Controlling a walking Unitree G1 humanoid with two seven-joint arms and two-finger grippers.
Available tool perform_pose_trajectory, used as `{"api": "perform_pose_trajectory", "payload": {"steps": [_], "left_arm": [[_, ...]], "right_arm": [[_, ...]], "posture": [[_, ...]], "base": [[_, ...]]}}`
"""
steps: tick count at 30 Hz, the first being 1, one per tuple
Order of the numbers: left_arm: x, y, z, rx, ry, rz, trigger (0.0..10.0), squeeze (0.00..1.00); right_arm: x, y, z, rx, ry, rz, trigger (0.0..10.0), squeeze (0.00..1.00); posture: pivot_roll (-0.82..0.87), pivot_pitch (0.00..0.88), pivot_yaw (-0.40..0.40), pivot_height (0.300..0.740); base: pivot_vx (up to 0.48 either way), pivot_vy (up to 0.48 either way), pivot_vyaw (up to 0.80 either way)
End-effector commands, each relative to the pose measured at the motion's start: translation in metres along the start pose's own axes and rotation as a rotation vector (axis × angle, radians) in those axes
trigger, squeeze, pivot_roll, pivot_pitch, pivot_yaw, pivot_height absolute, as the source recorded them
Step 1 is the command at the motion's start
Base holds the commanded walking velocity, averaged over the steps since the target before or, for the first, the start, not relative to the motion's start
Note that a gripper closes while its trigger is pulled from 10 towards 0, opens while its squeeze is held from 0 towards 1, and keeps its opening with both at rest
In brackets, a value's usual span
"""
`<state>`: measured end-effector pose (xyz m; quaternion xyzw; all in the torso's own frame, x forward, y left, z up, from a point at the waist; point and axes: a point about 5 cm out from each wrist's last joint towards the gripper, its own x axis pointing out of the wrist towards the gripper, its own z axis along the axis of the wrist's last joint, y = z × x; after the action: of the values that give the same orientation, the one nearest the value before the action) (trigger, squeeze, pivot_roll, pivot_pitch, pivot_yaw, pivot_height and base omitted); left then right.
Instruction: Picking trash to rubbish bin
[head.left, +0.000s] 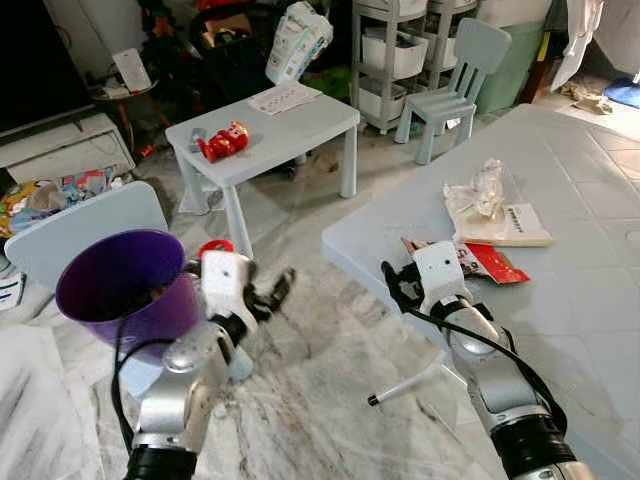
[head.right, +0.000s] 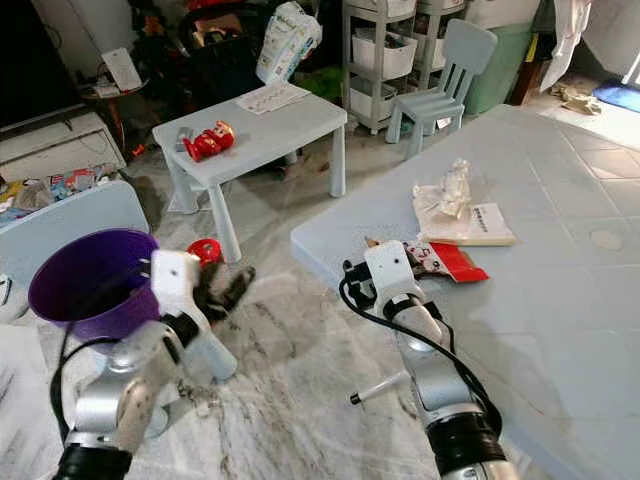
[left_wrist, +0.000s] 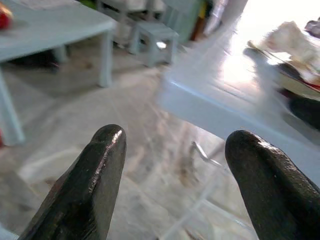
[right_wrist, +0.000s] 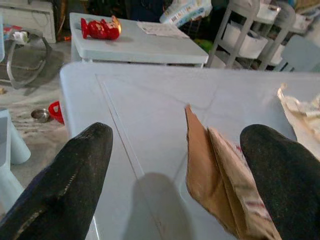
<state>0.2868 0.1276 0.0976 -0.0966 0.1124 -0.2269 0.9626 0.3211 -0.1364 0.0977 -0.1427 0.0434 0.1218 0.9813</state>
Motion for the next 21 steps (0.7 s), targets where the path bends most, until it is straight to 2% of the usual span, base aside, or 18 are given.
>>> {"api": "perform_pose_trajectory", "payload": {"steps": [1, 9, 18, 19, 20, 21], "left_arm": [[-0.002, -0.002, 0.004, 0.016, 0.011, -0.034, 10.0, 0.0], [-0.011, -0.011, 0.0, 0.038, 0.104, -0.175, 10.0, 0.0], [-0.013, -0.012, 0.001, 0.054, 0.125, -0.2, 10.0, 0.0], [-0.013, -0.012, 0.002, 0.055, 0.124, -0.201, 10.0, 0.0], [-0.013, -0.012, 0.002, 0.056, 0.124, -0.202, 10.0, 0.0], [-0.012, -0.013, 0.003, 0.061, 0.121, -0.205, 10.0, 0.0]], "right_arm": [[0.002, -0.002, 0.001, -0.018, -0.002, -0.016, 10.0, 0.0], [0.006, -0.013, -0.005, -0.073, 0.039, -0.089, 10.0, 0.0], [0.011, -0.021, -0.021, -0.081, 0.146, -0.135, 10.0, 0.0], [0.011, -0.022, -0.022, -0.082, 0.155, -0.133, 9.3, 0.0], [0.011, -0.022, -0.022, -0.083, 0.161, -0.132, 5.0, 0.0], [0.011, -0.024, -0.026, -0.08, 0.178, -0.134, 0.0, 0.0]], "posture": [[0.03, 0.0, 0.031, 0.74], [0.04, 0.0, 0.032, 0.74], [0.04, 0.0, 0.036, 0.74], [0.04, 0.0, 0.036, 0.74], [0.04, 0.0, 0.036, 0.74], [0.05, 0.0, 0.037, 0.74]], "base": [[0.0, 0.0, 0.0], [0.0, 0.0, 0.0], [0.0, 0.0, 0.0], [0.0, 0.0, 0.0], [0.0, 0.0, 0.0], [0.0, 0.0, 0.0]]}}
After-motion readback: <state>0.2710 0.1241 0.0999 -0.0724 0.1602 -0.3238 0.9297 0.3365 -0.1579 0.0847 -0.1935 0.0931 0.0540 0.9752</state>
